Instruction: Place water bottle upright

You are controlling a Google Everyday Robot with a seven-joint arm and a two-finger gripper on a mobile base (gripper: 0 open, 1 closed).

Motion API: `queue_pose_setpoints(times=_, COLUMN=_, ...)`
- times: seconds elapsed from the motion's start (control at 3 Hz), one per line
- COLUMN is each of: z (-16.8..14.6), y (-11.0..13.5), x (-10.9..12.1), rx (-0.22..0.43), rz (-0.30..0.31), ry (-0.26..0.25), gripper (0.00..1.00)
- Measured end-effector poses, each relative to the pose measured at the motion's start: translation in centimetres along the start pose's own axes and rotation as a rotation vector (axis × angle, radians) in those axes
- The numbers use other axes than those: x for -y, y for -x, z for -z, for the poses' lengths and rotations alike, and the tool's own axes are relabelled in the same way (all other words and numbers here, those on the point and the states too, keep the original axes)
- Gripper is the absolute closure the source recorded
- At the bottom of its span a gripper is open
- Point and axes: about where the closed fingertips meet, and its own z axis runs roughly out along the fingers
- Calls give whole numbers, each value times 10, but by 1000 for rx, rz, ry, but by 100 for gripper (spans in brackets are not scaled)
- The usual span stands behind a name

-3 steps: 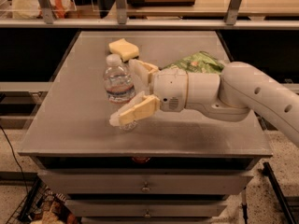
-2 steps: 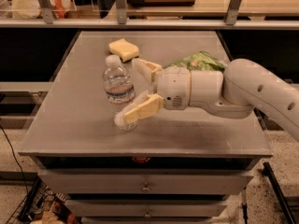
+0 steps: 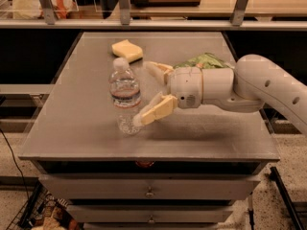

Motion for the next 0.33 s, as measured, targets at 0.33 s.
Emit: queue_pose_setpoints(times=0.33, z=2, y=-1, x=2, rx=-4, rz=4, ry=2, gripper=0)
